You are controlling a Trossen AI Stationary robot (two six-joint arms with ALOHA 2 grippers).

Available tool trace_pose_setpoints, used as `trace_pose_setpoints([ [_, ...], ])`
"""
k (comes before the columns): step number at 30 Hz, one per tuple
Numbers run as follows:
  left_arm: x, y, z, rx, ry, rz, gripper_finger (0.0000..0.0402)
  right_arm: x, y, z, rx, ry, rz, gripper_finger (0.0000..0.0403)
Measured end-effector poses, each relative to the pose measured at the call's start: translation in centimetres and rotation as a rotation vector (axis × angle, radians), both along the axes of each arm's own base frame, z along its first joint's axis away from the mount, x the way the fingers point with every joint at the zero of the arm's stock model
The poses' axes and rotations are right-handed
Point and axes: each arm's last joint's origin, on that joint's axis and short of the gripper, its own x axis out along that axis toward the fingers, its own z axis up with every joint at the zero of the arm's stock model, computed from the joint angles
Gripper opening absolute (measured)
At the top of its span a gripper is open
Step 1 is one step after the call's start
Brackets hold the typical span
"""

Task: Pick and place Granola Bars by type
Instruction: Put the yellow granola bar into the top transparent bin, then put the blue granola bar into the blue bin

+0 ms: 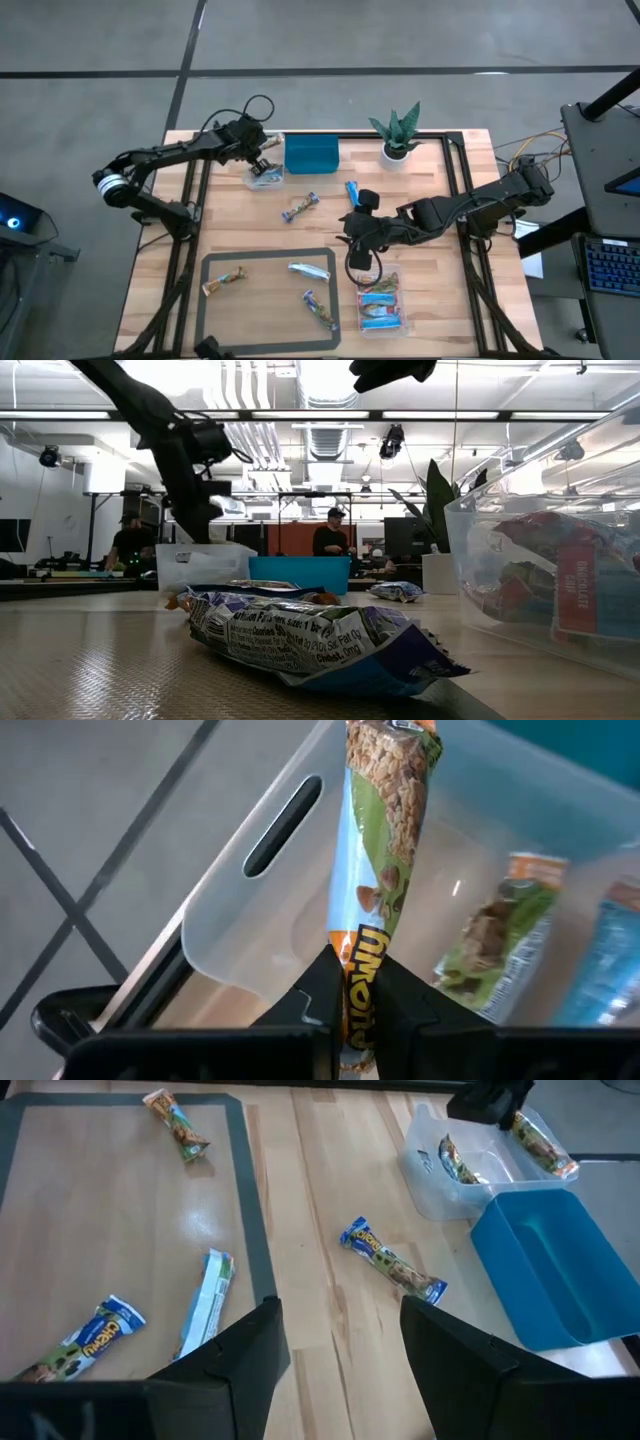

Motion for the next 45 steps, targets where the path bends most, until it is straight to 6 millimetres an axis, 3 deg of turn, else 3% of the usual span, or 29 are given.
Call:
trace_pose_setpoints([
  [18,0.9,0.9,-4.5,-0.170,0.067,-0.005,0.0012,0.0,0.0,-0.1,0.020,0.000,-0.020,0.0194],
  [23,0.7,0.7,-4.5,-0.191,0.071,0.012,0.0041,0.0,0.0,-0.1,0.021,-0.001,-0.021,0.0194],
  [30,0.3,0.1,-3.2,-0.209,0.028,-0.006,0.0066,0.0,-0.1,0.0,0.007,-0.010,-0.049,0.0194],
  [40,-0.2,-0.7,0.1,-0.174,-0.065,-0.029,0.0128,0.0,-0.4,0.0,0.002,-0.017,-0.079,0.0194],
  [45,-0.4,-1.5,1.9,-0.239,-0.178,-0.086,0.0137,0.0,-0.4,0.0,-0.001,-0.016,-0.078,0.0194],
])
